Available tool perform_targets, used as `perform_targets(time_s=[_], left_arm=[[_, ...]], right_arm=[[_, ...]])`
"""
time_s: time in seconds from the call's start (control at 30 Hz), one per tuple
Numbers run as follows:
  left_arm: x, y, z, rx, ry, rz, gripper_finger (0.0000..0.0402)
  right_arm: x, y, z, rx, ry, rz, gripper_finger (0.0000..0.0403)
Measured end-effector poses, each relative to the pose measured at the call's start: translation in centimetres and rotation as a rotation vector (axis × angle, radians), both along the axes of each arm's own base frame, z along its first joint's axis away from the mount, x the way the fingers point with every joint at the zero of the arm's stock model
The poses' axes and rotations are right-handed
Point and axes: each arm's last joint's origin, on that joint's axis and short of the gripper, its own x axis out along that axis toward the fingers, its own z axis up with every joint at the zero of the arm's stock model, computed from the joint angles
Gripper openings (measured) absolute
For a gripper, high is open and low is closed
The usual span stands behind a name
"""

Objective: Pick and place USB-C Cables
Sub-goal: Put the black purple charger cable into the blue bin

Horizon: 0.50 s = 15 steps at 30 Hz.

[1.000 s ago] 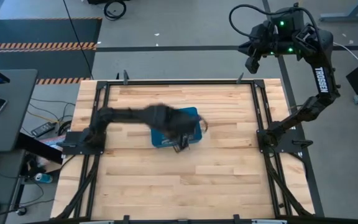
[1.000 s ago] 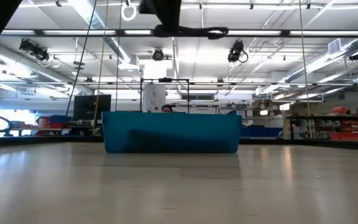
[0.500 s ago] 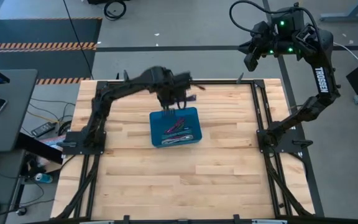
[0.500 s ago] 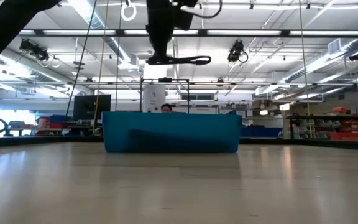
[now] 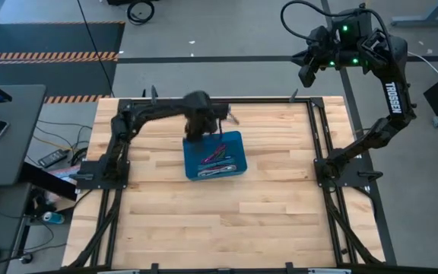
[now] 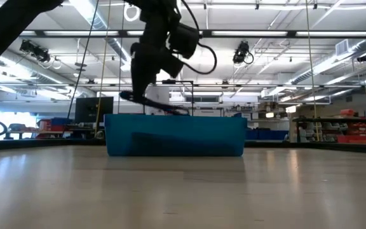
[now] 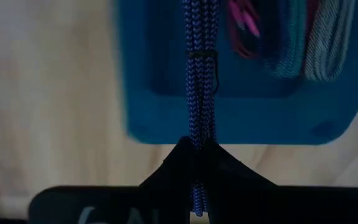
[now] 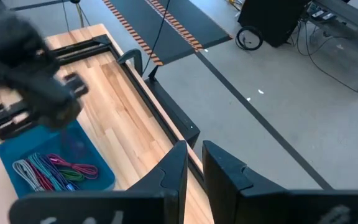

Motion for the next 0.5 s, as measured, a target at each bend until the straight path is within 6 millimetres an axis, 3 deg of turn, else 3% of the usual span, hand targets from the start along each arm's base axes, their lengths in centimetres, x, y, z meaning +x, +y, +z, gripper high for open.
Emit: perform_targets(time_s=[0.13,0.23,0.5], left_arm=[[0.2,-2.1,-2.7,-0.024,-0.001,0.001,0.0017],[1.1,-3.2,-4.1,-0.043,-0.099,0.008,0.0017],[2.8,-6.0,-4.5,-0.058,-0.237,0.038,0.0017]], right_arm=[[0.0,0.0,0.0,0.000,0.000,0.000,0.0055],[0.0,0.0,0.0,0.000,0.000,0.000,0.0055],[0.0,0.0,0.0,0.001,-0.001,-0.001,0.0055]])
